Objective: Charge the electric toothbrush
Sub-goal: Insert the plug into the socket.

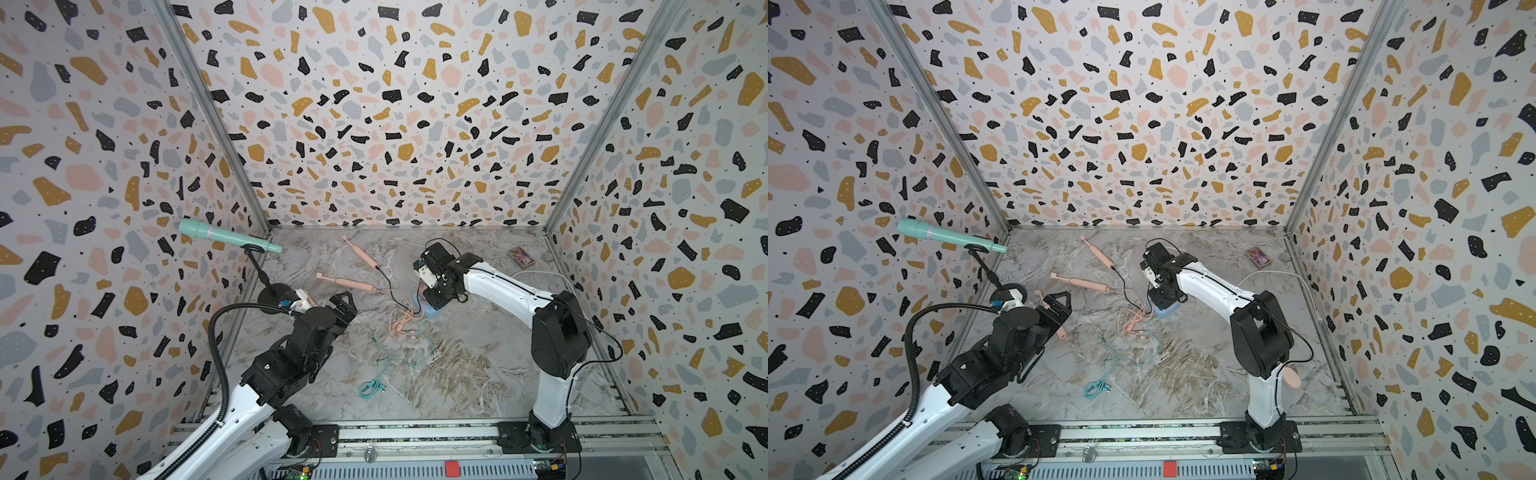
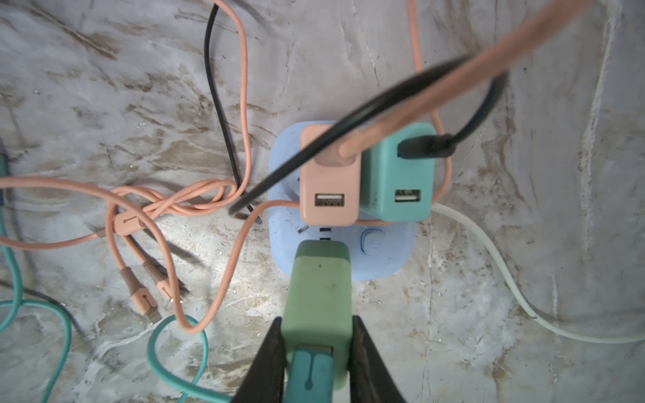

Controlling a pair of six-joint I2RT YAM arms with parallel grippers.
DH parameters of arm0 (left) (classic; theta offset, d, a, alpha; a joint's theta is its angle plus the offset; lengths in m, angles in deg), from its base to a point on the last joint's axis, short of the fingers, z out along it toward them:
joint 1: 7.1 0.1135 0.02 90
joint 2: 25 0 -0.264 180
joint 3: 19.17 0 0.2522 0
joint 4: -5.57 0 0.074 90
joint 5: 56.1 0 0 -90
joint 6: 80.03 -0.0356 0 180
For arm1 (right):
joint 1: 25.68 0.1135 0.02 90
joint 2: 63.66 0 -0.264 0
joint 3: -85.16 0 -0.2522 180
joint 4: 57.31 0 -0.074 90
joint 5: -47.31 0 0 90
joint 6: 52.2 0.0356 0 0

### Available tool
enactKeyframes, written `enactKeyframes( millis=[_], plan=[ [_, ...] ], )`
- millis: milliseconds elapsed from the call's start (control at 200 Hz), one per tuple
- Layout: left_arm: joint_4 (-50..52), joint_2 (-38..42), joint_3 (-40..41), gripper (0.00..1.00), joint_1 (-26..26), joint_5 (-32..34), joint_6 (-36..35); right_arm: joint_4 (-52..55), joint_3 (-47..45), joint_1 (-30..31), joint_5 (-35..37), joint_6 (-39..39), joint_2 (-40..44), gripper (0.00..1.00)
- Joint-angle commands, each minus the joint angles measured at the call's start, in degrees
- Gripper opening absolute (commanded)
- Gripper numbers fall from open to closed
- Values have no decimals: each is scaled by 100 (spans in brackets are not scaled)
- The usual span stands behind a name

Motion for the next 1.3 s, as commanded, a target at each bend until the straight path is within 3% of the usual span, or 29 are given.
enactKeyframes(
  millis=[0,826,1297],
  plan=[
    [-111,5,-42,100,36,79,-83,119,-148,24,45,-43,393,0],
    [-141,-71,-14,100,50,24,-110,605,674,-126,-7,-272,-504,0],
    [-101,-16,-63,100,58,74,-108,340,658,-161,147,-168,67,0]
  ],
)
